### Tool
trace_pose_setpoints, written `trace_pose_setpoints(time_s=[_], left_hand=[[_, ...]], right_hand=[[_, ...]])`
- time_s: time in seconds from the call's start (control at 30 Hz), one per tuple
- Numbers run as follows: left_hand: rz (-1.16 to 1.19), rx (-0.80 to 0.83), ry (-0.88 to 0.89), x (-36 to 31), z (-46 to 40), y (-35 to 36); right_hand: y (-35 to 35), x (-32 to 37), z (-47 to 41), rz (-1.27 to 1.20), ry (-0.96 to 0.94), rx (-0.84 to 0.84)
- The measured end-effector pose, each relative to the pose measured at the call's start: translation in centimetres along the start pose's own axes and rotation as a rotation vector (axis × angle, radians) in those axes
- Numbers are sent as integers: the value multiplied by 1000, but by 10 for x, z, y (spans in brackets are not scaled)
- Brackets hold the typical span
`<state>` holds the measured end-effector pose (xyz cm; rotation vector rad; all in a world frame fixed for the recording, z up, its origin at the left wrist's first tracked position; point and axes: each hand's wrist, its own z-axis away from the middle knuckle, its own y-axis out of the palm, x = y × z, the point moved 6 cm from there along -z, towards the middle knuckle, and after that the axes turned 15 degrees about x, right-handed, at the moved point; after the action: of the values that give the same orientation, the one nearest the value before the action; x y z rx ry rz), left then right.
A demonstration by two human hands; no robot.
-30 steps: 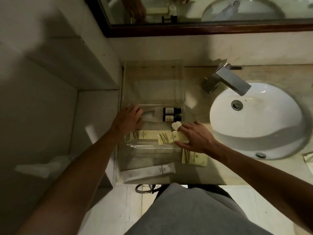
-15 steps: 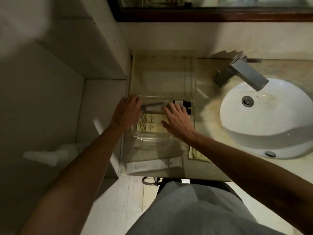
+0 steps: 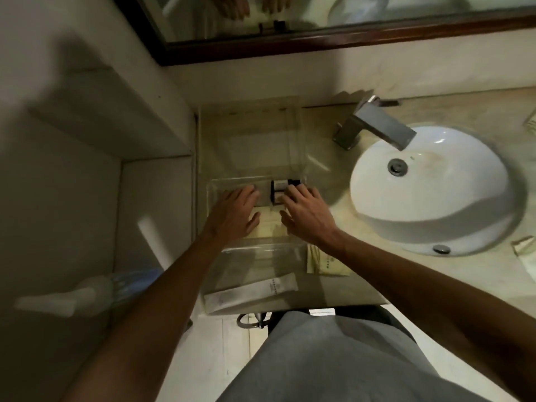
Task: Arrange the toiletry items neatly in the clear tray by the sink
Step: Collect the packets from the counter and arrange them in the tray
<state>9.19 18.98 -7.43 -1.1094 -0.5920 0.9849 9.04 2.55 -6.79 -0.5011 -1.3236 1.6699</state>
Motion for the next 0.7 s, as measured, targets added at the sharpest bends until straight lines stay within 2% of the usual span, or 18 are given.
trace_pose_setpoints(time_s=[0.13,0.33,0.53,0.7], left_hand=[[12,-43,108,-58,-52,-36],[33,-81,341,-206,-136,-77],[32,-23,511,-377,-210,-85],[-23,74,610,-502,-259,-78]], right_hand=[[-20,-58,31,5,139,-42],[-26,-191,132,-36,371,-109],[-9,-332,276,-172,669,-138],[45,-416,394,-256,878,-32]])
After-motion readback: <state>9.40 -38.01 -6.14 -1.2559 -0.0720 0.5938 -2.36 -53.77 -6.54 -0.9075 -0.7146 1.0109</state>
